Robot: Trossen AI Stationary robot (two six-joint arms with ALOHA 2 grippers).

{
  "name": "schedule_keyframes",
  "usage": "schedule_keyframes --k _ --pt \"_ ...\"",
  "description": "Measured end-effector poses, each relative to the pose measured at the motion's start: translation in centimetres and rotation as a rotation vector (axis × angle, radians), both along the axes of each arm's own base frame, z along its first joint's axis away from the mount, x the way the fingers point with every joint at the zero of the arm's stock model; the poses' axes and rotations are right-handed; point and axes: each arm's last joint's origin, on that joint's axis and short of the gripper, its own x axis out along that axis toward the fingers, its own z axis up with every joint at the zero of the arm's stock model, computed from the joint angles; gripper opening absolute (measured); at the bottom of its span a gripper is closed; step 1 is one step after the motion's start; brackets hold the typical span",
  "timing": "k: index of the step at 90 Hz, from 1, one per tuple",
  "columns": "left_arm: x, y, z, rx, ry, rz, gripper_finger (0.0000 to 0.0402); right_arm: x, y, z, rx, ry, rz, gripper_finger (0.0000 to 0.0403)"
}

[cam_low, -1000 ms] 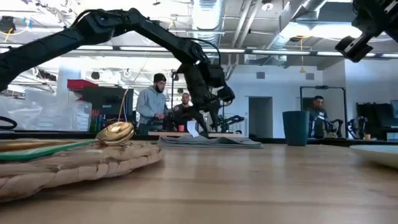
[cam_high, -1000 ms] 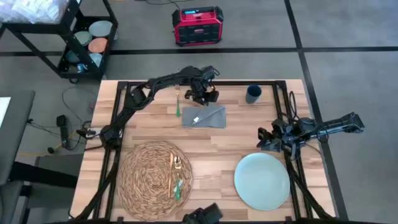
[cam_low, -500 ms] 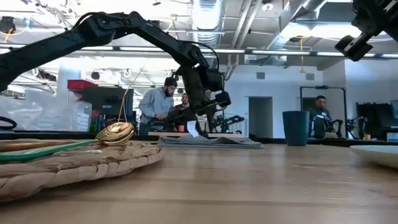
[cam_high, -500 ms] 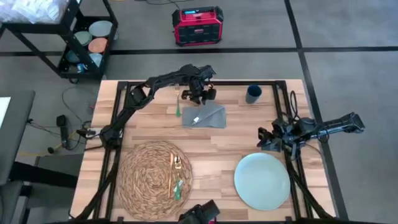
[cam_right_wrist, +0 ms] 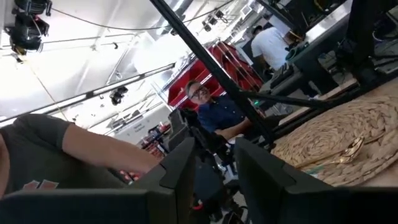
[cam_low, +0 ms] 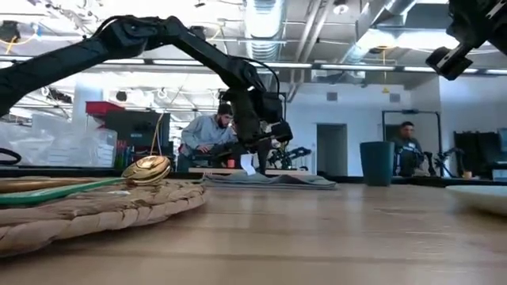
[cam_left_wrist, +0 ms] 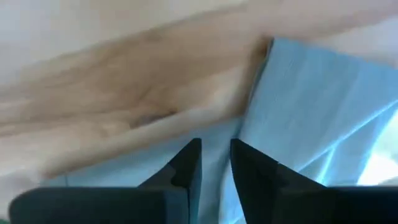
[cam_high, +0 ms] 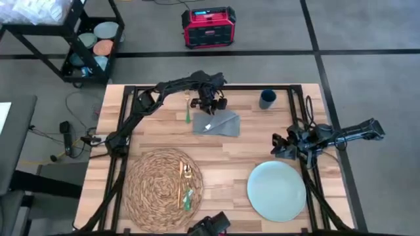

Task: Set table place
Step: Fold the gray table napkin

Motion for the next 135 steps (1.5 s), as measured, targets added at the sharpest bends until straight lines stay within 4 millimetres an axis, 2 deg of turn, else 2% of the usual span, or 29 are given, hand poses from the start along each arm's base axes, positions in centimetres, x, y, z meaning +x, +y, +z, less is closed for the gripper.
schedule_keyframes --k 14,28,38,64,76,89,100,108,119,135 --pt "0.3 -0.2 0.7 0.01 -0.026 -0.033 0.0073 0.0 0.0 -0.1 -0.007 0.004 -0.003 0.0103" --pt "2.4 -1.1 2.1 0.027 -0.201 -0.095 0.0074 0.1 0.0 -0.2 -0.01 0.02 -0.003 0.0103" --pt "3.1 -1.7 2.0 0.076 -0.196 -0.08 0.0066 0.1 0.0 -0.2 0.0 0.023 0.0 0.0103" --pt "3.1 -0.6 2.1 0.088 -0.205 0.057 0.0042 0.1 0.0 -0.2 0.021 0.032 0.007 0.0103" --pt "3.1 -1.1 1.9 -0.048 -0.229 0.065 0.0039 0.1 0.0 -0.2 0.023 0.032 0.007 0.0103" --pt "2.3 -2.7 2.8 -0.197 -0.229 -0.097 0.0038 0.1 0.0 -0.2 0.023 0.032 0.01 0.0103" --pt "0.8 -3.6 5.7 -0.06 -0.122 -0.247 0.0038 0.1 0.0 -0.2 0.023 0.032 0.011 0.0103" --pt "-0.7 -3.1 6.9 0.08 0.011 -0.289 0.0038 0.1 0.0 -0.2 0.023 0.032 0.011 0.0103" --pt "-1.1 -2.3 6.7 0.142 0.051 -0.301 0.0038 0.1 0.0 -0.2 0.023 0.032 0.011 0.0103" --pt "0.0 -3.3 5.5 0.13 0.009 -0.312 0.0038 0.1 0.0 -0.2 0.029 0.035 0.015 0.0103"
